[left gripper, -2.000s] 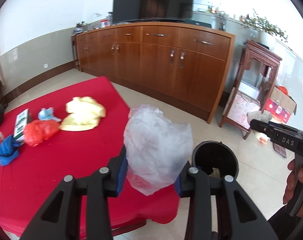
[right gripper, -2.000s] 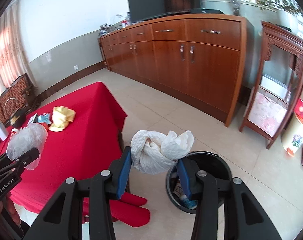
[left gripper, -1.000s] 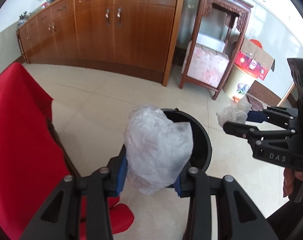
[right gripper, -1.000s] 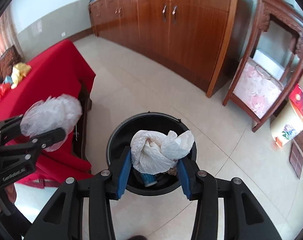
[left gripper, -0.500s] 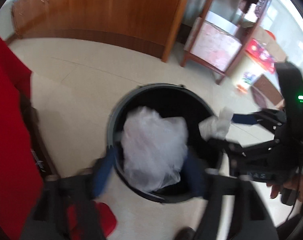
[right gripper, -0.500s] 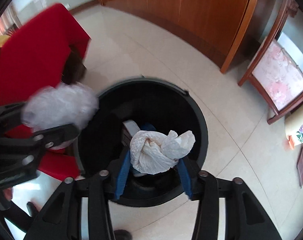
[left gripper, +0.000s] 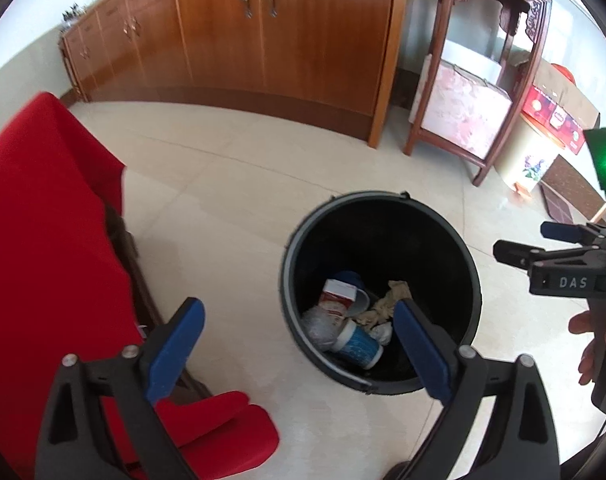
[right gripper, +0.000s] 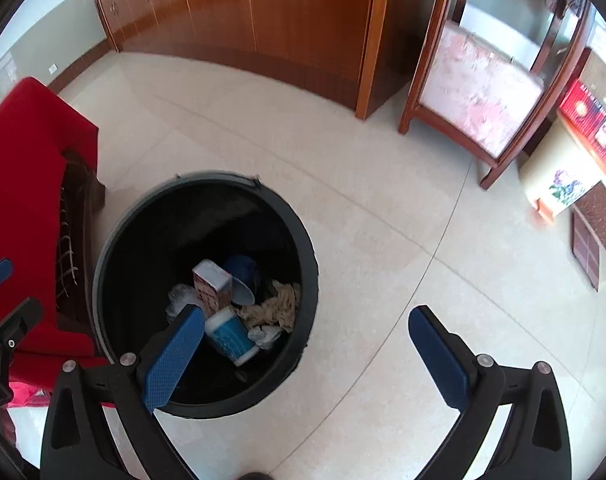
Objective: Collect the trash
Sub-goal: 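Open both tools to drop the bag and cloth into the bin, then move both open tools back toward the table, then grasp the blue towel with the left tool while the right tool grasps the yellow cloth, then lift the blue towel and yellow cloth and carry them over the bin, then open both tools to drop the towel and cloth into the bin, then move both open tools back toward the table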
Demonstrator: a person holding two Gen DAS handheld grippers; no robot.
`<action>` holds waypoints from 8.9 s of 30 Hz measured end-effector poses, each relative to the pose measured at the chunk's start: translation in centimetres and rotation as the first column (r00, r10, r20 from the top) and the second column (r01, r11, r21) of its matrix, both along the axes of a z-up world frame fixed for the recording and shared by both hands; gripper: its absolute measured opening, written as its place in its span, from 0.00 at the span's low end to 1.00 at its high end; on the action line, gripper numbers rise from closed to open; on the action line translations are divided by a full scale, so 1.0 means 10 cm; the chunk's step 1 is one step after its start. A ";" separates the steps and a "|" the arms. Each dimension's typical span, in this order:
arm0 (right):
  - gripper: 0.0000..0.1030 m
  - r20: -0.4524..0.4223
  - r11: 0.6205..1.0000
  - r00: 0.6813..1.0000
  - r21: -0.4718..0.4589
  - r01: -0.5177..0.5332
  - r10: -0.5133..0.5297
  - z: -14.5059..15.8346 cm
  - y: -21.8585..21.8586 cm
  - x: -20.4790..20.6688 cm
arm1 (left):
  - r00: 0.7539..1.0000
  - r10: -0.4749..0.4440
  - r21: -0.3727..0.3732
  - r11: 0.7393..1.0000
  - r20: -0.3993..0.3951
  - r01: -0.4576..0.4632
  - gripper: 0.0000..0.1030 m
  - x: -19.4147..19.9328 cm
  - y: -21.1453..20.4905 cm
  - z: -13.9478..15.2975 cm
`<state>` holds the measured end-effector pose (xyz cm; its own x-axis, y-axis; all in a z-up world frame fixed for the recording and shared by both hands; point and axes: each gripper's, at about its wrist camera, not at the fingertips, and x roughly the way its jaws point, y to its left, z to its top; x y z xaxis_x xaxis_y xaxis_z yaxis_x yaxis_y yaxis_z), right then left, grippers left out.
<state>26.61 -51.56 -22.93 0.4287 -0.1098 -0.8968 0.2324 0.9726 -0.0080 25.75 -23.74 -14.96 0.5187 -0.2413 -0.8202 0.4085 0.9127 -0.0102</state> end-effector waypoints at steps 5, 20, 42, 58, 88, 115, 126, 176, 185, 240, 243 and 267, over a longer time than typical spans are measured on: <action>1.00 0.084 1.000 0.996 -0.014 -0.007 0.008 0.37 0.22 -0.12 | 0.999 0.010 -0.001 1.000 0.036 -0.010 0.98 -0.17 0.13 0.27; 1.00 0.219 1.000 0.976 0.003 -0.009 0.008 0.97 0.72 -0.68 | 0.993 0.046 0.017 0.999 0.107 -0.048 0.98 -0.67 0.49 0.73; 1.00 0.312 0.971 0.921 -0.016 -0.238 0.231 1.60 2.12 -0.65 | 0.940 0.272 -0.075 0.962 0.205 -0.262 0.98 -0.94 1.75 1.12; 1.00 0.391 0.901 0.828 -0.003 -0.435 0.401 1.88 3.10 -0.53 | 0.851 0.465 -0.135 0.885 0.246 -0.445 0.98 -1.19 2.77 1.26; 1.00 0.334 0.766 0.703 -0.108 -0.633 0.628 1.88 5.04 0.20 | 0.692 0.681 -0.096 0.725 0.239 -0.682 0.94 -0.94 4.63 1.01; 0.81 0.239 0.789 0.759 -0.059 -0.611 0.606 1.36 5.38 1.58 | 0.709 0.694 -0.073 0.719 0.126 -0.691 0.85 0.04 4.92 0.65; 0.33 0.228 0.783 0.756 -0.052 -0.619 0.613 1.30 5.35 1.67 | 0.729 0.681 -0.084 0.732 0.068 -0.676 0.20 0.10 4.86 0.62; 0.24 0.338 0.816 0.767 -0.005 -0.578 0.546 1.86 4.61 0.55 | 0.776 0.626 -0.118 0.778 0.074 -0.617 0.27 -0.56 4.55 0.62; 0.24 0.359 0.829 0.772 -0.009 -0.559 0.525 1.95 4.51 0.51 | 0.789 0.587 -0.167 0.809 0.178 -0.564 0.24 -0.64 4.25 1.12; 0.24 0.240 0.983 0.955 0.018 -0.182 0.172 1.37 0.99 -0.41 | 0.992 -0.098 -0.117 0.987 0.082 0.108 0.24 -0.19 0.44 0.78; 0.25 0.191 0.978 0.962 0.032 -0.205 0.196 1.10 0.89 -0.30 | 0.990 -0.140 -0.113 0.983 0.018 0.141 0.25 -0.11 0.24 0.58; 1.00 -0.019 0.998 0.998 0.046 -0.051 0.052 0.01 0.07 0.13 | 0.999 -0.002 -0.004 1.000 -0.038 0.002 0.94 -0.01 0.11 0.05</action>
